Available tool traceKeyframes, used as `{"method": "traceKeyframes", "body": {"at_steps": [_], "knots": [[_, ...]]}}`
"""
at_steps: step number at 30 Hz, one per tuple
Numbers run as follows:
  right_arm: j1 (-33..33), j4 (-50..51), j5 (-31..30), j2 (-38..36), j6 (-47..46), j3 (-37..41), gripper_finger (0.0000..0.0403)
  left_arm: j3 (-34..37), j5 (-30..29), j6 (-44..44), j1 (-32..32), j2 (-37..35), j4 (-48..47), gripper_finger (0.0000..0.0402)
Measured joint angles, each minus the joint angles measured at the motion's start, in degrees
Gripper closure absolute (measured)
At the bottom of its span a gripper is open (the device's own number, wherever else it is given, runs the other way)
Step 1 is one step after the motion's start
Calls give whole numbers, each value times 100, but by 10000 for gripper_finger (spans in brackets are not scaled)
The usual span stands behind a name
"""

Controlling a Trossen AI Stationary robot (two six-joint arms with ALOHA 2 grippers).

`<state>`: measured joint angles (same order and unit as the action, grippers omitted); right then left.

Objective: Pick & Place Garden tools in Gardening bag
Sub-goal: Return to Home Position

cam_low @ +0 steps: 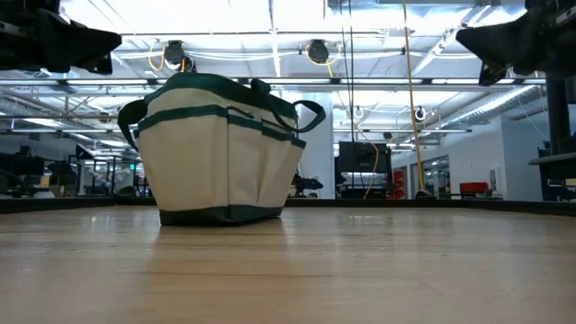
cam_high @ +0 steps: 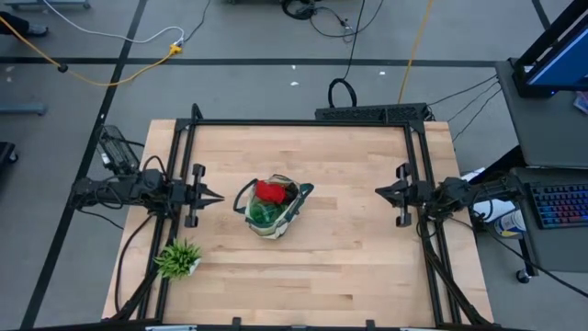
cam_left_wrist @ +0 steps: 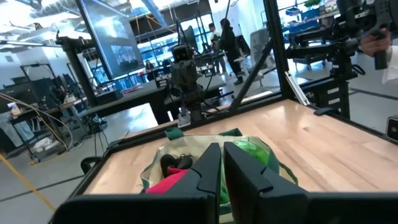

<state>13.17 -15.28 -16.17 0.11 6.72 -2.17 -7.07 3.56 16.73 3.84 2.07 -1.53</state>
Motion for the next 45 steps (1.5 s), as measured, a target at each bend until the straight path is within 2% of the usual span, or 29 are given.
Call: {"method": "traceKeyframes", "body": {"at_steps": [13,23,31,45], "knots": [[0,134,-10,8,-4,84,403,2,148,-179,0,7,-19,376],[0,440,-17,11,-2,91,403,615,115,-134,0,7,904,376],[0,561,-17,14,0,93,403,645,288,-200,0,7,721,376],[0,566,-19,14,0,100,403,643,252,-391,1,15,519,376]]}}
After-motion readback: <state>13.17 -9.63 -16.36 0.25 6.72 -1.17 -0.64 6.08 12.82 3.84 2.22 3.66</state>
